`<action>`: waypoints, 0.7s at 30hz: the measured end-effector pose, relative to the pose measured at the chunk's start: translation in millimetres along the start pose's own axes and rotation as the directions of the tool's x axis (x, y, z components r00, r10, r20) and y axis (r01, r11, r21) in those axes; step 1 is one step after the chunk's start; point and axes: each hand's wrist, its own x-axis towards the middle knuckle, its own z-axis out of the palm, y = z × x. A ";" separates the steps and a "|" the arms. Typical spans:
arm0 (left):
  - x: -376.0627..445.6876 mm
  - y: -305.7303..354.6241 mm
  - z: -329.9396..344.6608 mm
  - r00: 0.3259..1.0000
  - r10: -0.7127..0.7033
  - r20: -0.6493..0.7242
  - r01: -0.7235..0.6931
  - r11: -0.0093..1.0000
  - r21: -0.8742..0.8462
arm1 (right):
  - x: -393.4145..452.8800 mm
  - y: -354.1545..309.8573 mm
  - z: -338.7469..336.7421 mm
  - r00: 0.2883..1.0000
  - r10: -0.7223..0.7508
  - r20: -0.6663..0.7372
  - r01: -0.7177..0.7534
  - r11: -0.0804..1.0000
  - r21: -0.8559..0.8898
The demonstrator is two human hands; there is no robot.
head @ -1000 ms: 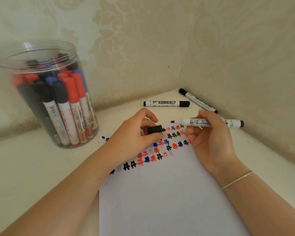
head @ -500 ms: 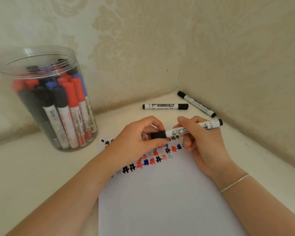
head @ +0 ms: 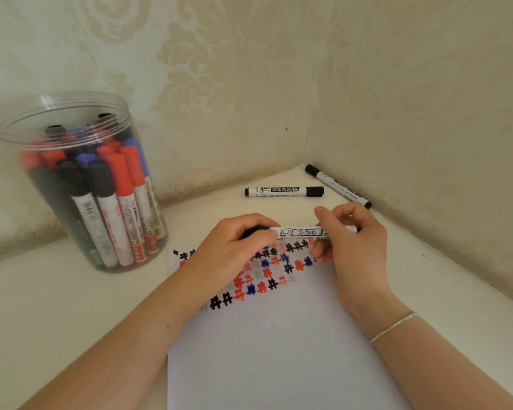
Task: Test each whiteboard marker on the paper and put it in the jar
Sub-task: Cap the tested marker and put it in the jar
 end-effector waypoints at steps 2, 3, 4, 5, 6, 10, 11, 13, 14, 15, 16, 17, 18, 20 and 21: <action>-0.6 1.3 -1.6 0.999 -0.020 -0.028 0.018 0.998 -0.067 | -2.7 0.5 3.5 0.998 -0.019 0.052 0.024 0.996 -0.090; -0.5 1.0 -2.3 0.998 -0.029 -0.053 0.023 0.995 -0.101 | -3.9 0.3 4.9 0.997 -0.019 0.074 0.028 0.991 -0.128; -0.1 -0.1 -2.7 0.996 -0.039 -0.078 0.029 0.992 -0.123 | -4.9 -0.1 6.0 0.996 -0.018 0.088 0.032 0.987 -0.160; 0.7 -1.6 -2.8 0.994 -0.049 -0.097 0.036 0.991 -0.127 | -5.1 -0.1 7.0 0.995 -0.023 0.096 0.041 0.981 -0.187; 1.2 -2.4 -2.5 0.992 -0.054 -0.112 0.041 0.992 -0.117 | -5.5 -0.1 7.5 0.995 -0.035 0.099 0.056 0.976 -0.210; 3.1 -5.3 -1.3 0.990 -0.043 -0.136 0.037 0.998 -0.046 | -6.3 1.8 8.2 0.992 -0.073 0.103 0.097 0.964 -0.248; 3.6 -6.1 -1.4 0.989 -0.041 -0.142 0.036 0.999 -0.037 | -6.2 2.2 8.4 0.991 -0.077 0.110 0.102 0.963 -0.249; 3.6 -6.5 -1.2 0.987 -0.042 -0.153 0.038 0.999 -0.031 | -6.0 2.4 8.9 0.990 -0.080 0.117 0.107 0.964 -0.243; 3.5 -6.1 -0.7 0.987 -0.044 -0.157 0.039 0.999 -0.030 | -5.9 2.3 8.9 0.990 -0.082 0.118 0.108 0.965 -0.239; 3.3 -5.8 -0.3 0.986 -0.045 -0.161 0.040 0.999 -0.030 | -5.8 2.4 9.1 0.989 -0.087 0.119 0.113 0.965 -0.237; 3.3 -5.3 0.1 0.985 -0.046 -0.167 0.042 0.999 -0.029 | -5.9 2.2 9.3 0.988 -0.095 0.120 0.121 0.963 -0.239; 3.2 -5.0 0.5 0.984 -0.049 -0.174 0.044 0.999 -0.029 | -6.1 2.2 9.7 0.987 -0.103 0.123 0.130 0.962 -0.241; 3.3 -4.6 0.8 0.983 -0.053 -0.179 0.048 0.998 -0.028 | -6.4 2.2 9.9 0.986 -0.111 0.124 0.139 0.960 -0.243; 3.1 -3.8 1.4 0.981 -0.060 -0.186 0.055 0.998 -0.032 | -7.6 1.6 10.7 0.984 -0.121 0.127 0.150 0.957 -0.248; 2.8 -3.3 1.5 0.980 -0.064 -0.189 0.058 0.998 -0.039 | -8.2 1.2 11.1 0.984 -0.122 0.127 0.151 0.957 -0.247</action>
